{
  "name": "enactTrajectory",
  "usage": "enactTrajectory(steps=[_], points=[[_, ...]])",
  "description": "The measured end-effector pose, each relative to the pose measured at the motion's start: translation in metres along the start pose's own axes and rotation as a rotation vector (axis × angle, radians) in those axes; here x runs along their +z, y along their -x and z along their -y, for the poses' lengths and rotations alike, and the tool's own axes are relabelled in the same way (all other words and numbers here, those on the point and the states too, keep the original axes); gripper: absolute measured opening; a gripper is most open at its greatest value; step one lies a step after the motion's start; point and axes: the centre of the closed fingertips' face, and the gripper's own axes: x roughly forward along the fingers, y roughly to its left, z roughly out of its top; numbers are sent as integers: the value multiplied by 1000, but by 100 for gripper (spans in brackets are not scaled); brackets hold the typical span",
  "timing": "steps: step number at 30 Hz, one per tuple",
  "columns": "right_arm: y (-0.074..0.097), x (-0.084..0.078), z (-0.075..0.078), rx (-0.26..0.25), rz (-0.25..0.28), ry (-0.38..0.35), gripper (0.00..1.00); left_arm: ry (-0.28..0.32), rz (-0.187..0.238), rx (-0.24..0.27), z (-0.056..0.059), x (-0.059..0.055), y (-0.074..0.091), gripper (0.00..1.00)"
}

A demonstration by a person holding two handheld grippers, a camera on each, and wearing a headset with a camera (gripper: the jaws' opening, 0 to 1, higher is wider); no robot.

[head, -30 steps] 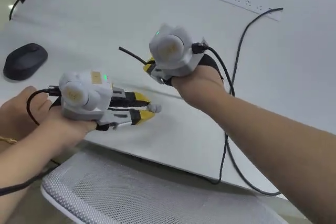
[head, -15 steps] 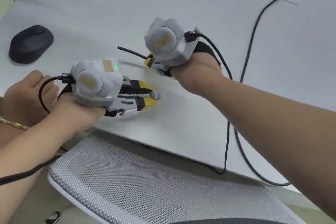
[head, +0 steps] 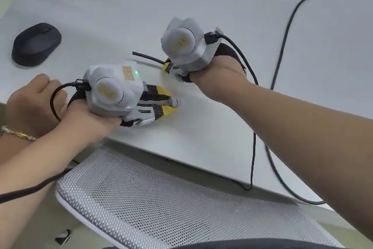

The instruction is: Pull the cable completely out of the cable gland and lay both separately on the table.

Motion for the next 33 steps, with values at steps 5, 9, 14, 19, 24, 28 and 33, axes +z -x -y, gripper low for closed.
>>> enactTrajectory(steps=[5, 9, 14, 19, 24, 28, 33], points=[[0, 0, 0, 2, 1, 0, 1, -29, -28, 2, 0, -3, -1, 16], [1, 0, 1, 1, 0, 12, 1, -43, -40, 4, 0, -4, -1, 16], [1, 1, 3, -10, -4, 39, 5, -61, -57, 3, 1, -3, -1, 16], [2, 4, 4, -16, 0, 47, 9, -73, -70, 8, 0, -3, -3, 17], [15, 8, 9, -37, 30, 15, 14, -75, -77, 5, 1, -3, -3, 20], [30, 14, 9, -36, 89, -32, 19, -73, -78, 4, 2, -1, -2, 22], [58, 13, 14, -71, 152, -83, 25, -68, -77, 12, 2, 2, 1, 27]])
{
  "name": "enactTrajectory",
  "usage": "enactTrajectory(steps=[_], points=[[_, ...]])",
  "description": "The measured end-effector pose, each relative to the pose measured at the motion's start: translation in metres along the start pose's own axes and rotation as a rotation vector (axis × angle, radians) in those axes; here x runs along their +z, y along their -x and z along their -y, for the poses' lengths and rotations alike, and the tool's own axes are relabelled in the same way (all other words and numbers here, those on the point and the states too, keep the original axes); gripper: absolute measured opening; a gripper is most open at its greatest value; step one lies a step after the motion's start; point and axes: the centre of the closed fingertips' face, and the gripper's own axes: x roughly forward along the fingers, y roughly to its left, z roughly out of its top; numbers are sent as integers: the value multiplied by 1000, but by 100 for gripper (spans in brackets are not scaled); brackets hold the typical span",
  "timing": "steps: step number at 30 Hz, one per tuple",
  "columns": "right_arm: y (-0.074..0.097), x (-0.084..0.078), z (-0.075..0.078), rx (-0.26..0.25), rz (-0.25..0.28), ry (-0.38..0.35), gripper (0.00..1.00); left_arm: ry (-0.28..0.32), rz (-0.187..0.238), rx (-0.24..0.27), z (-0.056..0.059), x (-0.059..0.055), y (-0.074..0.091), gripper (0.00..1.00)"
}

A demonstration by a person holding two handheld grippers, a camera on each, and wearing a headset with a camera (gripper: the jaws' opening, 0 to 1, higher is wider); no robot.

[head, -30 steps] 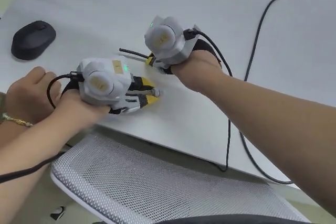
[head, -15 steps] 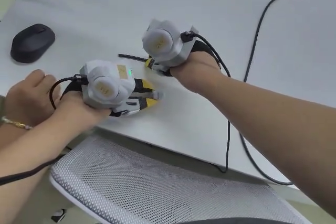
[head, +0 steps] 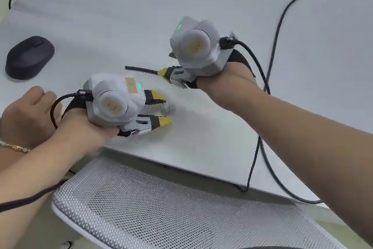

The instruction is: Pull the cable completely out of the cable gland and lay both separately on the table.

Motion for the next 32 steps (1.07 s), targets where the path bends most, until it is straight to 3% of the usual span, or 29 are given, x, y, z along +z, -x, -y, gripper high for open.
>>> enactTrajectory(steps=[8, 13, 18, 26, 32], points=[[52, -7, 11, -58, 79, -69, 31, 31, 11, 30, -2, 5, 9, 39], [94, -17, 11, -86, 153, -144, 35, 66, 47, 34, 1, 17, 21, 44], [133, -31, 2, -119, 197, -176, 39, 118, 79, 38, 4, 27, 33, 50], [186, -67, -19, -178, 231, -249, 45, 221, 181, 48, 15, 57, 64, 62], [215, -98, -37, -216, 234, -303, 51, 266, 211, 80, 22, 58, 81, 76]])
